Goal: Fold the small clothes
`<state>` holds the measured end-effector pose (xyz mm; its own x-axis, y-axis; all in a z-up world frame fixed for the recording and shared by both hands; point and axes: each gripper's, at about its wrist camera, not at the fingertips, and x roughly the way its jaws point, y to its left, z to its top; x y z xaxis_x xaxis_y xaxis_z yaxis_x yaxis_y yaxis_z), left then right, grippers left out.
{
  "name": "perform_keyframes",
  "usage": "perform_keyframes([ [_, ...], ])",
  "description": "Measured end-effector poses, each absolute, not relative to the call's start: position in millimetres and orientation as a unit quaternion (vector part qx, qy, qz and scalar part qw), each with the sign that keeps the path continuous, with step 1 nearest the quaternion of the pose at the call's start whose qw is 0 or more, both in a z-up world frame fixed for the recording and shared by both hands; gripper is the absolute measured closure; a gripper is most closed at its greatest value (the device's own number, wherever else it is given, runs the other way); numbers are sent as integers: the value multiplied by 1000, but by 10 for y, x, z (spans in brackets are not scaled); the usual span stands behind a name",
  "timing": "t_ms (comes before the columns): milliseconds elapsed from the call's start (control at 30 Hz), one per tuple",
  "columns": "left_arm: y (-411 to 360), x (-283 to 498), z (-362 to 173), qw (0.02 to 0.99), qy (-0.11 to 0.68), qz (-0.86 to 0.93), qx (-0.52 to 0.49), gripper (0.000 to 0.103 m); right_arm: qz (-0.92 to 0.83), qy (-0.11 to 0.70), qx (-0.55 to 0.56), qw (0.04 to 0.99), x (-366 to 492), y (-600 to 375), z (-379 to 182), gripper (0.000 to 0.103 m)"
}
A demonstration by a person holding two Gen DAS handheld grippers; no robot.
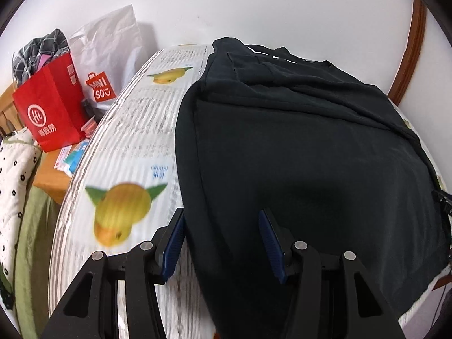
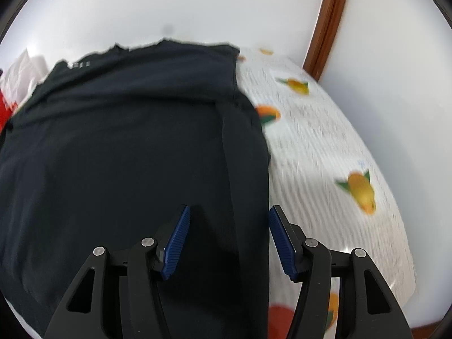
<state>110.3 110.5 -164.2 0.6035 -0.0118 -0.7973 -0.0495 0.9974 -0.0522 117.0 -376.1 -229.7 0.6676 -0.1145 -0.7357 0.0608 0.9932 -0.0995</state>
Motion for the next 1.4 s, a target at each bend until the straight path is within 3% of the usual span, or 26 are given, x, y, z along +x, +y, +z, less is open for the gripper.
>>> perform_keyframes([
  [267,1011,816,-1685,892,451,1,-15,53,-40,394,9,918,781,-3917,-2407,44],
  [500,978,665,-1733,902,431,11,-9,49,-61,379,17,923,703,-3935,-2468,33],
  [800,971,616,-1760,909,415,15,-11,43,-60,370,18,927,686,-3943,-2476,32],
  [967,966,552,-1766,907,420,6,-6,33,-56,370,14,927,655,-3929,-2473,32],
  [1400,1064,294,-1770,908,417,-25,-9,34,-28,380,16,924,434,-3973,-2484,31],
])
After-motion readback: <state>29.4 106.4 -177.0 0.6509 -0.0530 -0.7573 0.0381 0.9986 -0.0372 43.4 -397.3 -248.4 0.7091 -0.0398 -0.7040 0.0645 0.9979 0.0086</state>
